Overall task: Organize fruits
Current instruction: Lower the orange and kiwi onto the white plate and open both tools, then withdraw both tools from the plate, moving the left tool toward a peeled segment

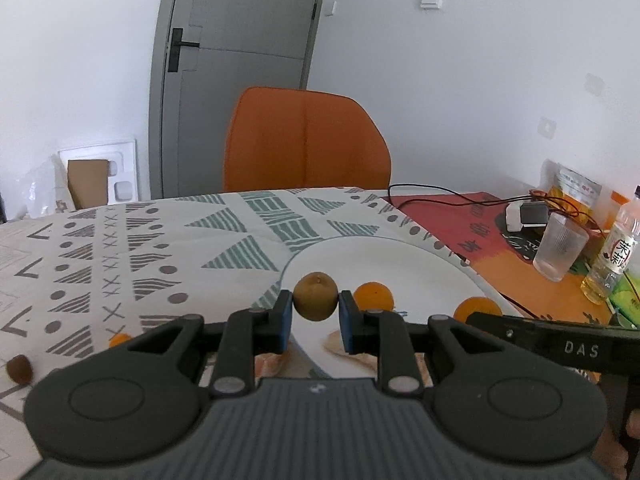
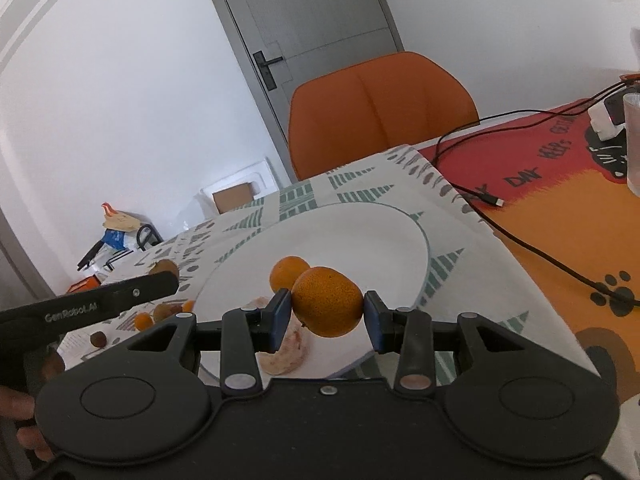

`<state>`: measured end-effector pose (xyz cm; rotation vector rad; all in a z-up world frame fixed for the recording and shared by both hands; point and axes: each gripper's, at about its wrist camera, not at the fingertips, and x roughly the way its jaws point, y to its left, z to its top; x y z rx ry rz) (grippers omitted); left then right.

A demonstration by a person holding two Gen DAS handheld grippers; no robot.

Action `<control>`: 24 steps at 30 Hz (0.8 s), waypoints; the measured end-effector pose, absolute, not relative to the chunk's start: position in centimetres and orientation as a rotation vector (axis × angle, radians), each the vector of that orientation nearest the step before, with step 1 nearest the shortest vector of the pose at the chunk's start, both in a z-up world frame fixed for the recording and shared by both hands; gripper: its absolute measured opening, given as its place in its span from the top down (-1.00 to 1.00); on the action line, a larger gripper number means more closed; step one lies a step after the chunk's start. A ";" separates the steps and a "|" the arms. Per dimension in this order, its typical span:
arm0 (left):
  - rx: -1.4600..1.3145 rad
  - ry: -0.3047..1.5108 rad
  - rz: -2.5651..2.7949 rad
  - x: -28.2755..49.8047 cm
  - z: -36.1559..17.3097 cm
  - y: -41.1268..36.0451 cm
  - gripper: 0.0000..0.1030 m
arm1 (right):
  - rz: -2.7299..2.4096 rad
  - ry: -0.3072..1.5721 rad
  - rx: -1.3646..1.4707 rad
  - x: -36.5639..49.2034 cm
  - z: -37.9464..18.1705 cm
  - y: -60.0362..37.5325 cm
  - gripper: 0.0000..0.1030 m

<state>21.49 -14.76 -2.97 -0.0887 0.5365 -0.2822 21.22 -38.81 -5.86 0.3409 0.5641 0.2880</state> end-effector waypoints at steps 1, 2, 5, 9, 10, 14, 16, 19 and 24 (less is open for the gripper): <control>-0.090 0.541 -0.284 21.7 -3.0 -14.9 0.55 | 0.286 0.554 0.340 21.0 -5.7 -38.9 0.20; -0.089 0.544 -0.287 22.0 -3.0 -15.1 0.55 | 0.285 0.545 0.338 20.9 -5.6 -39.0 0.20; -0.080 0.536 -0.296 22.4 -2.7 -15.7 0.55 | 0.285 0.533 0.340 20.7 -5.3 -39.4 0.20; -0.076 0.530 -0.293 22.7 -2.4 -16.2 0.55 | 0.288 0.537 0.340 20.7 -5.3 -39.3 0.20; -0.078 0.528 -0.292 22.7 -2.3 -16.2 0.55 | 0.291 0.539 0.338 20.7 -5.4 -39.2 0.20; -0.066 0.513 -0.312 22.3 -2.1 -16.3 0.39 | 0.300 0.541 0.334 20.6 -5.5 -38.9 0.20; -0.063 0.525 -0.294 22.3 -2.2 -16.1 0.23 | 0.301 0.544 0.338 20.7 -5.5 -38.9 0.20; -0.063 0.523 -0.278 22.0 -2.2 -15.4 0.05 | 0.304 0.545 0.346 20.7 -5.5 -38.7 0.18; -0.044 0.501 -0.246 21.2 -1.8 -14.3 -0.18 | 0.323 0.552 0.365 20.8 -5.4 -38.2 0.04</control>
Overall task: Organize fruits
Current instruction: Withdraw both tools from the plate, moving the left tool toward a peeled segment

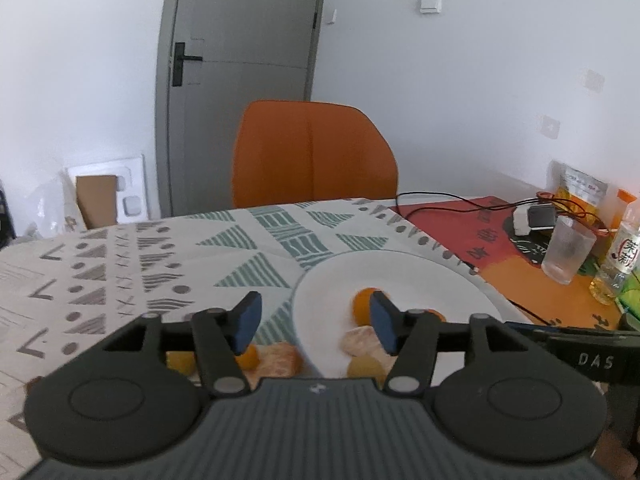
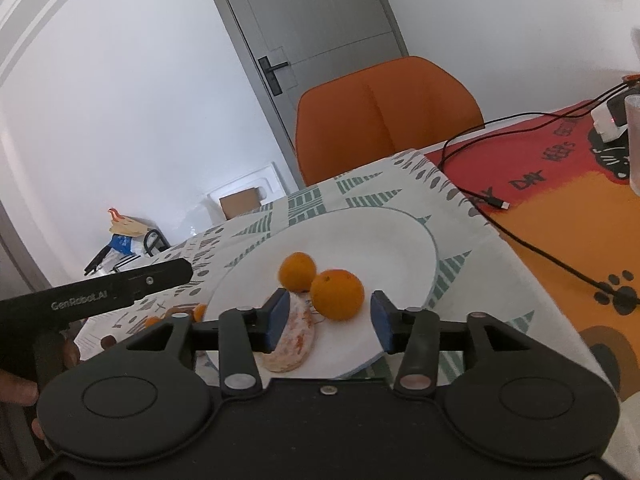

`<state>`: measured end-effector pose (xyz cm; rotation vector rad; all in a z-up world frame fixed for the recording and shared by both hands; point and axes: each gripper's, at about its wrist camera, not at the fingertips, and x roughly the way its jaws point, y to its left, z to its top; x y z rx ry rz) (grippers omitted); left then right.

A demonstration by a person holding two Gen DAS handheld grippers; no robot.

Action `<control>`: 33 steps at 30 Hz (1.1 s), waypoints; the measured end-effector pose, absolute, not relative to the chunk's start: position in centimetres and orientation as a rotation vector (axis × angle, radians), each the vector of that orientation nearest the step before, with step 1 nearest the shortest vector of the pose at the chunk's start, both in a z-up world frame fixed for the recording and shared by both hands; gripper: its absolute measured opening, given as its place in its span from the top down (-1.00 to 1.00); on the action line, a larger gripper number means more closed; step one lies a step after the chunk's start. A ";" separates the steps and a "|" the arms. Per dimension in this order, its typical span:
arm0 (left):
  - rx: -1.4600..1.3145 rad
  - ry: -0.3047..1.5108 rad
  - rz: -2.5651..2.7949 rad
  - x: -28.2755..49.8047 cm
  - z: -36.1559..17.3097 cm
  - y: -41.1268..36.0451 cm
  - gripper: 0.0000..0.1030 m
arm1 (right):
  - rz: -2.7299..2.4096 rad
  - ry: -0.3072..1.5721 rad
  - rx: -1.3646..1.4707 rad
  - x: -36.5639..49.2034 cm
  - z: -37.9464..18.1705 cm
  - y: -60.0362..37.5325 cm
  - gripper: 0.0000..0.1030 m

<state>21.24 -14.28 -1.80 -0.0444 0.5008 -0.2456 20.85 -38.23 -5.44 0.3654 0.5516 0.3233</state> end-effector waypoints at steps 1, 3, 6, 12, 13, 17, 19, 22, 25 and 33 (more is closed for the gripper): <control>-0.041 0.499 -0.238 21.1 -1.7 -14.1 -0.22 | 0.329 0.550 0.366 20.8 -5.3 -38.1 -0.03; -0.037 0.499 -0.215 20.9 -1.6 -13.5 -0.37 | 0.330 0.539 0.355 20.7 -5.1 -37.7 -0.17; -0.045 0.518 -0.167 20.8 -1.6 -12.6 -0.68 | 0.322 0.529 0.340 20.6 -4.8 -37.1 -0.54; -0.049 0.522 -0.126 20.2 -1.6 -11.0 -0.79 | 0.358 0.532 0.356 20.5 -4.2 -36.4 -0.80; -0.047 0.521 -0.125 20.1 -1.6 -10.8 -0.79 | 0.357 0.531 0.350 20.5 -4.1 -36.2 -0.81; -0.049 0.517 -0.114 19.6 -1.7 -10.1 -0.79 | 0.362 0.534 0.337 20.4 -3.9 -35.6 -0.84; -0.058 0.514 -0.107 19.4 -1.8 -9.6 -0.79 | 0.363 0.536 0.328 20.3 -3.8 -35.3 -0.84; -0.069 0.507 -0.099 19.1 -1.8 -9.0 -0.79 | 0.370 0.533 0.316 20.1 -3.6 -34.9 -0.90; -0.068 0.509 -0.097 18.9 -1.9 -8.6 -0.79 | 0.366 0.536 0.317 20.2 -3.6 -34.6 -0.91; -0.057 0.525 -0.121 18.4 -2.5 -7.6 -0.79 | 0.387 0.549 0.301 20.3 -3.9 -33.2 -0.91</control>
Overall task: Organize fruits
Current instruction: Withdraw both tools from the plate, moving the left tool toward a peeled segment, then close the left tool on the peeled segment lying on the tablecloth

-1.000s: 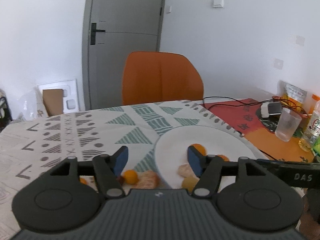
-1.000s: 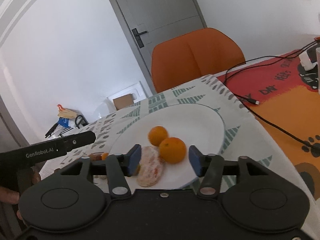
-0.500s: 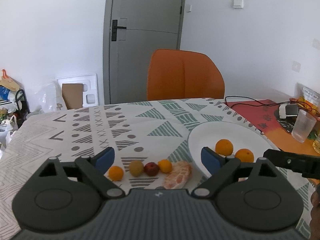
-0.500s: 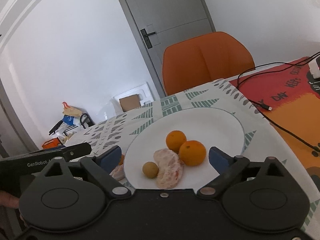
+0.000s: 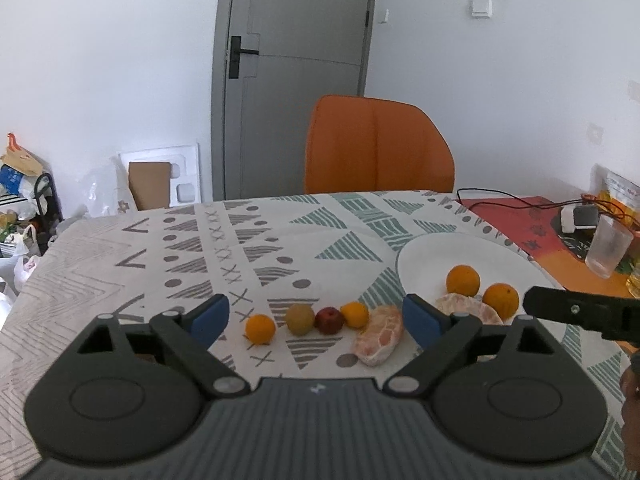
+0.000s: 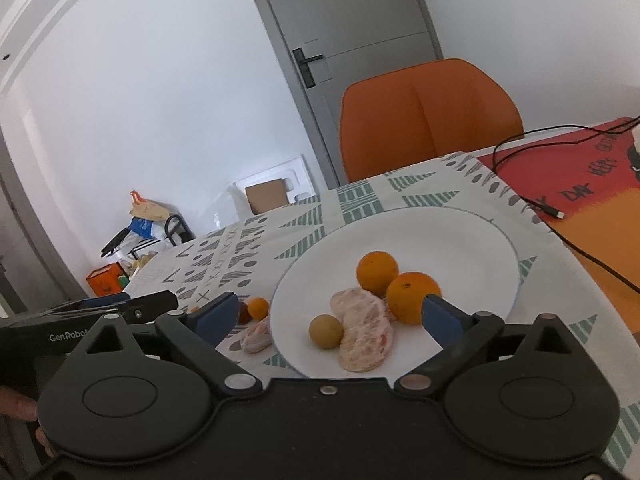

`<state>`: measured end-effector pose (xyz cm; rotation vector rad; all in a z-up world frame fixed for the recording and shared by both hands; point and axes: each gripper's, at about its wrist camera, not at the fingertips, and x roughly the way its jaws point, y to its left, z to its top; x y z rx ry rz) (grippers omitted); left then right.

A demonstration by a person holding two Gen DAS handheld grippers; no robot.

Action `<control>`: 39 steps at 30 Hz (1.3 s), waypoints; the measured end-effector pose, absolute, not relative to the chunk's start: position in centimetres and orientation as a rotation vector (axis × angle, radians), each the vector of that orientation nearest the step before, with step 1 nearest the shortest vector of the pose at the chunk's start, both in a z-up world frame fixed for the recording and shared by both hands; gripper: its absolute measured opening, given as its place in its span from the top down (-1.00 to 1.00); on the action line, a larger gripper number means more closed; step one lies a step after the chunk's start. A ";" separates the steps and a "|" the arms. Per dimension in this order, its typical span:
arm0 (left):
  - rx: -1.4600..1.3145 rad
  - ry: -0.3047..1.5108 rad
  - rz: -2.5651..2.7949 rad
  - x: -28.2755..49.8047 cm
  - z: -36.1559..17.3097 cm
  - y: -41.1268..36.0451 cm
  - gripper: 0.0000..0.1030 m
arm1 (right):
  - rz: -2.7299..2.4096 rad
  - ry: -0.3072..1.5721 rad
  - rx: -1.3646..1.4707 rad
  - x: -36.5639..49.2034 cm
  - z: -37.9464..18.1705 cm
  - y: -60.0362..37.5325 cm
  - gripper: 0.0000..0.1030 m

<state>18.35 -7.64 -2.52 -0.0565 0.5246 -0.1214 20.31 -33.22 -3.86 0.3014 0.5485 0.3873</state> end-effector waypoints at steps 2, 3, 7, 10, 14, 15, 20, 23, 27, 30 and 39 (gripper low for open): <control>-0.043 0.525 -0.136 18.2 -2.7 -7.7 -0.79 | 0.392 0.550 0.296 20.4 -3.9 -32.9 -0.91; -0.035 0.524 -0.140 18.1 -2.8 -7.8 -0.79 | 0.394 0.552 0.294 20.4 -3.9 -32.7 -0.91; -0.024 0.535 -0.155 18.3 -3.3 -7.9 -0.78 | 0.401 0.554 0.285 20.4 -3.9 -32.3 -0.91; -0.039 0.552 -0.173 18.8 -3.7 -7.8 -0.74 | 0.417 0.554 0.273 20.3 -3.9 -32.0 -0.91; -0.051 0.564 -0.193 19.3 -4.3 -8.0 -0.59 | 0.436 0.536 0.241 20.1 -3.8 -31.7 -0.90; -0.055 0.572 -0.195 19.5 -4.5 -8.1 -0.52 | 0.436 0.533 0.236 20.1 -3.8 -31.7 -0.90; -0.074 0.607 -0.206 20.5 -5.3 -8.5 -0.34 | 0.423 0.549 0.251 20.7 -4.3 -32.2 -0.65; -0.069 0.626 -0.220 21.0 -5.8 -8.9 -0.26 | 0.412 0.566 0.260 21.2 -4.7 -32.5 -0.51; -0.066 0.644 -0.232 21.7 -6.4 -9.5 -0.21 | 0.404 0.569 0.273 21.4 -5.1 -32.8 -0.49; -0.061 0.650 -0.242 22.2 -6.7 -9.9 -0.19 | 0.396 0.578 0.274 21.7 -5.4 -33.0 -0.49; -0.030 0.677 -0.260 23.6 -8.4 -11.2 0.02 | 0.369 0.587 0.282 21.8 -5.6 -33.9 -0.49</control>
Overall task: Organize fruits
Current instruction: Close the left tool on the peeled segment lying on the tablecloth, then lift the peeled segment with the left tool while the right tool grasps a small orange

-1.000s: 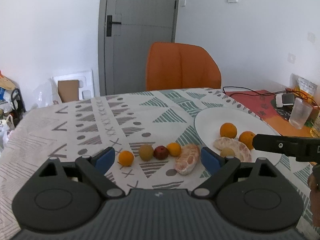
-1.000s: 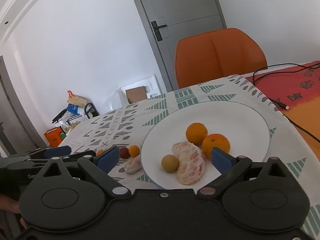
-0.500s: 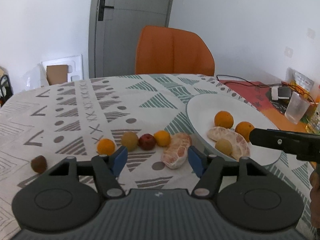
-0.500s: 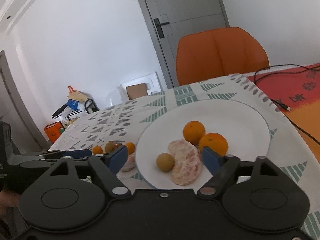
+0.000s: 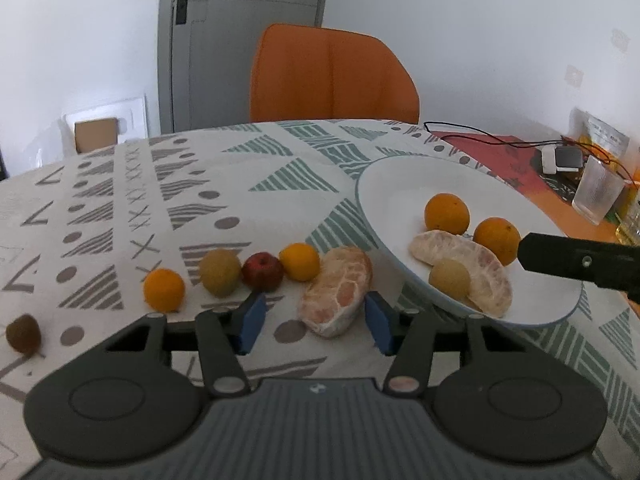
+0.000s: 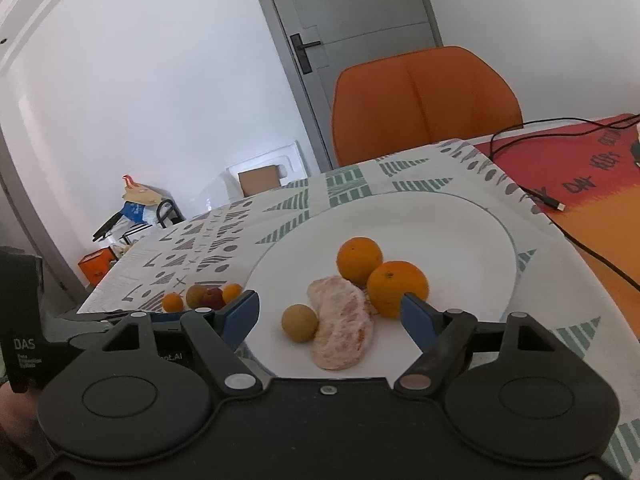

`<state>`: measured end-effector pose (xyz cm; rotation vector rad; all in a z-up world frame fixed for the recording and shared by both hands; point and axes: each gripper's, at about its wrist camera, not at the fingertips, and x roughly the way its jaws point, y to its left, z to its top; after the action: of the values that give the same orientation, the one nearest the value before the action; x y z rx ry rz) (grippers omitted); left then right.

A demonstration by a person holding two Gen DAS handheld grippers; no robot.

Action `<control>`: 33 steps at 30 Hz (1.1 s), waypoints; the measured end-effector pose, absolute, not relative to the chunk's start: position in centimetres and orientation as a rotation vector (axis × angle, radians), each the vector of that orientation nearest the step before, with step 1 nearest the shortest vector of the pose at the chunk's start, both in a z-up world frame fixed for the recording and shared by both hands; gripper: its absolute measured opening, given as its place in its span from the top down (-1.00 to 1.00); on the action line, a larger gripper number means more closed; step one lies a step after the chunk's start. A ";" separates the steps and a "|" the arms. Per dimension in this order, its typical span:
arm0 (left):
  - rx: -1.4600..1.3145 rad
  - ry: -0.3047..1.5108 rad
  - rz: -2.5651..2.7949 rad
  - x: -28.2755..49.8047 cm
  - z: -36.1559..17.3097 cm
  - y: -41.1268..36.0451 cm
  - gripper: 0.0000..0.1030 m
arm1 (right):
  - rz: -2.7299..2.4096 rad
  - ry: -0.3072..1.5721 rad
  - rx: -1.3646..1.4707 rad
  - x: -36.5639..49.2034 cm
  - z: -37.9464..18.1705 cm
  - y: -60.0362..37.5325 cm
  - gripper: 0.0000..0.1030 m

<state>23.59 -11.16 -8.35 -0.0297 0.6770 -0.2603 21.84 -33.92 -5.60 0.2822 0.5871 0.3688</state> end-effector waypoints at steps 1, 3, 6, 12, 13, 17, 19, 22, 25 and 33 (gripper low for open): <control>-0.029 0.674 -0.263 23.6 -8.4 -11.3 0.10 | 0.367 0.590 0.284 21.9 -5.6 -33.9 -0.49; -0.038 0.671 -0.273 23.6 -8.5 -11.3 0.34 | 0.368 0.593 0.283 22.0 -5.7 -33.8 -0.49; -0.043 0.675 -0.281 23.5 -8.4 -11.2 0.36 | 0.378 0.593 0.274 21.9 -5.6 -33.5 -0.49; -0.079 0.684 -0.267 22.8 -8.2 -10.1 0.36 | 0.393 0.590 0.262 21.8 -5.2 -32.9 -0.49; -0.082 0.685 -0.265 22.6 -8.2 -10.0 0.36 | 0.398 0.588 0.261 21.7 -5.1 -32.8 -0.49; -0.090 0.686 -0.255 21.6 -8.1 -9.5 0.36 | 0.415 0.587 0.253 21.6 -4.9 -32.1 -0.49; -0.099 0.687 -0.244 21.1 -8.1 -9.0 0.36 | 0.428 0.588 0.249 21.6 -4.8 -31.7 -0.49; -0.111 0.685 -0.225 20.5 -8.1 -8.2 0.36 | 0.448 0.589 0.238 21.5 -4.6 -30.9 -0.49; -0.123 0.684 -0.210 20.0 -8.0 -7.4 0.36 | 0.472 0.588 0.219 21.6 -4.3 -30.1 -0.49; -0.154 0.677 -0.161 19.0 -7.7 -5.2 0.36 | 0.537 0.610 0.162 22.4 -3.8 -27.5 -0.19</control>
<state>19.02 -5.19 -7.68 -0.1538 0.6767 -0.1609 22.41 -27.50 -3.84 0.1618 0.6104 0.5373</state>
